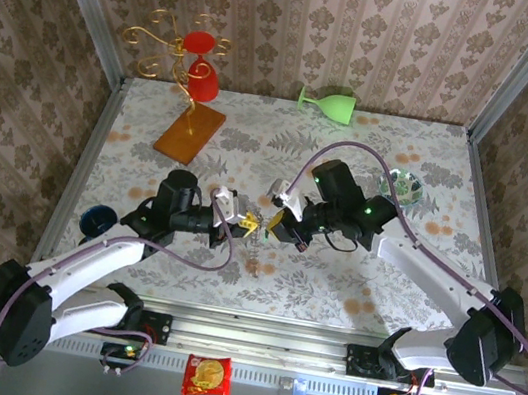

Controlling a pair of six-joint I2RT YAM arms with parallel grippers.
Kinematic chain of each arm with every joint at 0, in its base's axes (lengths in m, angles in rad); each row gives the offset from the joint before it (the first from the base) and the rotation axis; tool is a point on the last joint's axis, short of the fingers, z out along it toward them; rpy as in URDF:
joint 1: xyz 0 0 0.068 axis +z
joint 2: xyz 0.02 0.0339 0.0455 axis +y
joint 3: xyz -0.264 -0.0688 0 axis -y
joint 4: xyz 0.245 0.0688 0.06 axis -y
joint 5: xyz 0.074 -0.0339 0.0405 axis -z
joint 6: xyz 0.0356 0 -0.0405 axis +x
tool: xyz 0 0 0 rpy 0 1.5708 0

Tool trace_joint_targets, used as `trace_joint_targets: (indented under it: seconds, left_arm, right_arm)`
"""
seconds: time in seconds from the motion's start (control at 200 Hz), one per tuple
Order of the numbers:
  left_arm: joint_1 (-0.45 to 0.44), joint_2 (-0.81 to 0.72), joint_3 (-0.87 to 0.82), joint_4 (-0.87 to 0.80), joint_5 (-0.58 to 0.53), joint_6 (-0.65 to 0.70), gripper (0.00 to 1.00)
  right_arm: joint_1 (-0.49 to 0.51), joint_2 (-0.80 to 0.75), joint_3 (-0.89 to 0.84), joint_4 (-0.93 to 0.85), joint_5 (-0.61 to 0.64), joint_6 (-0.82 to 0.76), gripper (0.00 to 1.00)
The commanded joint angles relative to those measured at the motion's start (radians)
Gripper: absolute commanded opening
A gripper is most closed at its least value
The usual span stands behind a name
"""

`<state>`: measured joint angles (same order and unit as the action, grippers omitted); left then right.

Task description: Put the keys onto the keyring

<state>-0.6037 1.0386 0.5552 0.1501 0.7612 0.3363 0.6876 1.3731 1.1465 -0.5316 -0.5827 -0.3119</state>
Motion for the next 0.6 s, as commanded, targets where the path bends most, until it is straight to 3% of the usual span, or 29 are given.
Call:
trace_joint_targets:
  seconds: [0.0, 0.595]
  left_arm:
    - [-0.01, 0.002, 0.038, 0.003, 0.011, 0.038, 0.0]
    - [-0.011, 0.005, 0.052, -0.033, 0.012, 0.061, 0.0]
  right_arm:
    - [0.013, 0.036, 0.045, -0.041, -0.012, -0.012, 0.0]
    - [0.032, 0.063, 0.076, -0.026, 0.129, -0.013, 0.0]
